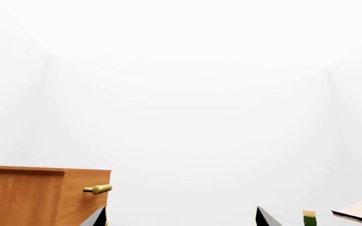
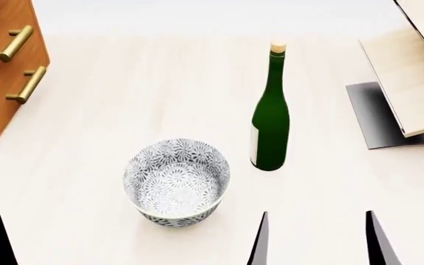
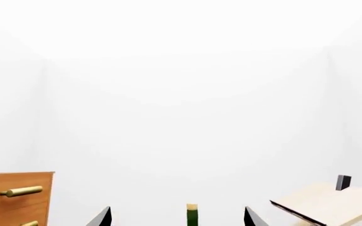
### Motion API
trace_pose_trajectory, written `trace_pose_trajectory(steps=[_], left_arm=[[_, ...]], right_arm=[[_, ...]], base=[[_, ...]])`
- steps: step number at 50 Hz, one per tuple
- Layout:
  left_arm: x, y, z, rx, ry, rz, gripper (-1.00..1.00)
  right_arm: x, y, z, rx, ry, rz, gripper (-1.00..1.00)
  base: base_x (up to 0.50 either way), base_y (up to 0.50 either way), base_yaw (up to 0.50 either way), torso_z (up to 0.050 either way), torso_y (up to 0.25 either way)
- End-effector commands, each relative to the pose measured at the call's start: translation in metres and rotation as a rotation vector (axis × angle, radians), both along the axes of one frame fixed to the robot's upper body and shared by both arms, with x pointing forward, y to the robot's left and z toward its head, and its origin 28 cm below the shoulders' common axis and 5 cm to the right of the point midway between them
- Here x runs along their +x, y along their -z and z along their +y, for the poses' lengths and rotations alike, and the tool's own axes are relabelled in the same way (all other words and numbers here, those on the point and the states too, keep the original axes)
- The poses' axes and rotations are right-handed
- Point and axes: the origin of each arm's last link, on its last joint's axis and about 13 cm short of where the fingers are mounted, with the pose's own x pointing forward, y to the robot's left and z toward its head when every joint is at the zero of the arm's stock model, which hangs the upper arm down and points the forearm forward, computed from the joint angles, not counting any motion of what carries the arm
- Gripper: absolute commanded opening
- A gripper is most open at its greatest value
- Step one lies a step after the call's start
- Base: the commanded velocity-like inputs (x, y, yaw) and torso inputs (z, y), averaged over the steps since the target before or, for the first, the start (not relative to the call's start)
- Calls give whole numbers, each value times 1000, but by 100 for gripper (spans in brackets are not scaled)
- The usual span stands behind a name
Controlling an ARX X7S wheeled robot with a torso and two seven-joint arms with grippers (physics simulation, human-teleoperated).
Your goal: Put the wine bottle on the wine rack.
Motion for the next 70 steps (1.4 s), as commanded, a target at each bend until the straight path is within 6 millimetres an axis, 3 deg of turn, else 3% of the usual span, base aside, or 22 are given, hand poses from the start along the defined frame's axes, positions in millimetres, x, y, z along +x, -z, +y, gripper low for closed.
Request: trace_pose_trajectory(steps=[1,70], left_arm=[[0,1,0,0,2,2,100],[2,3,-1,1,1,13,100]], right_arm=[[0,1,0,-1,-2,8,100],[3,5,0,-10,1,23,100]], base=[[70,0,0,0,0],[126,0,0,0,0]])
